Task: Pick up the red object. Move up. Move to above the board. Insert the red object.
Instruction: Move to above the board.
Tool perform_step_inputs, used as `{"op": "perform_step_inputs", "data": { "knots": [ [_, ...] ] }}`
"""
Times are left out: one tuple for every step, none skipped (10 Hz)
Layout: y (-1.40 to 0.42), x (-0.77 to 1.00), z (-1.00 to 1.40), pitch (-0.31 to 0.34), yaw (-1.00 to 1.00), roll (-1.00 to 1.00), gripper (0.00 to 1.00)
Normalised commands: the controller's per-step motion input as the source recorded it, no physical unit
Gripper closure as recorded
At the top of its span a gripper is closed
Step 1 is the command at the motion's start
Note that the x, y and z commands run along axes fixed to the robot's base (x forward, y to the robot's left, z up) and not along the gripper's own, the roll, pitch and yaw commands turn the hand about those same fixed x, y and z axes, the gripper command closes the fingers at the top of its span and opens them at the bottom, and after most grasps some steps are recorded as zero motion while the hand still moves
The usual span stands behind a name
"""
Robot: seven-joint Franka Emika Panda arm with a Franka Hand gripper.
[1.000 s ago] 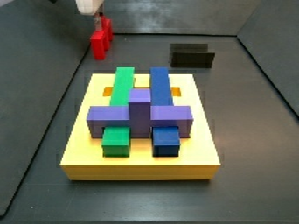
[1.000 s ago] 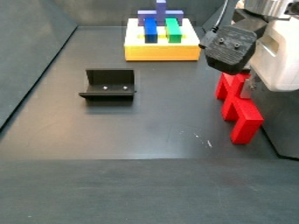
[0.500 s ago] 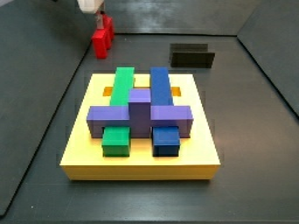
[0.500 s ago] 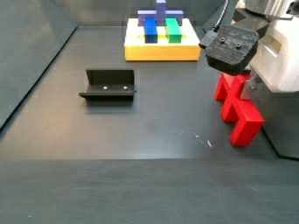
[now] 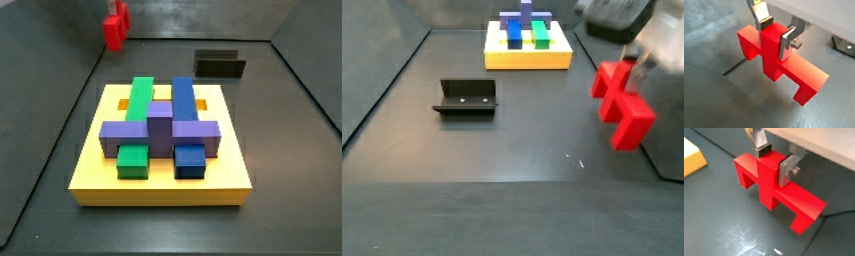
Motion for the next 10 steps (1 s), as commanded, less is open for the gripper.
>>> {"op": "perform_step_inputs", "data": {
  "knots": [
    [0.0,0.0,1.4,0.0,0.0,0.0,1.0],
    [-0.01,-0.02,1.4,0.043,-0.01,-0.02,1.0],
    [-0.03,-0.06,1.4,0.048,-0.01,-0.01,1.0],
    [-0.01,-0.03,1.4,0.027,0.0,0.01,1.0],
    [0.01,0.06,1.4,0.064,0.0,-0.01,1.0],
    [0.01,0.07,0.74,0.121,-0.01,-0.02,1.0],
    [0.0,0.04,0.22,0.11,0.0,-0.02,1.0],
    [-1.4,0.59,0.13,0.053,1.0,0.0,1.0],
    [-1.4,0.59,0.13,0.055,1.0,0.0,1.0],
    [-1.4,0.6,0.13,0.062,1.0,0.0,1.0]
  ]
}}
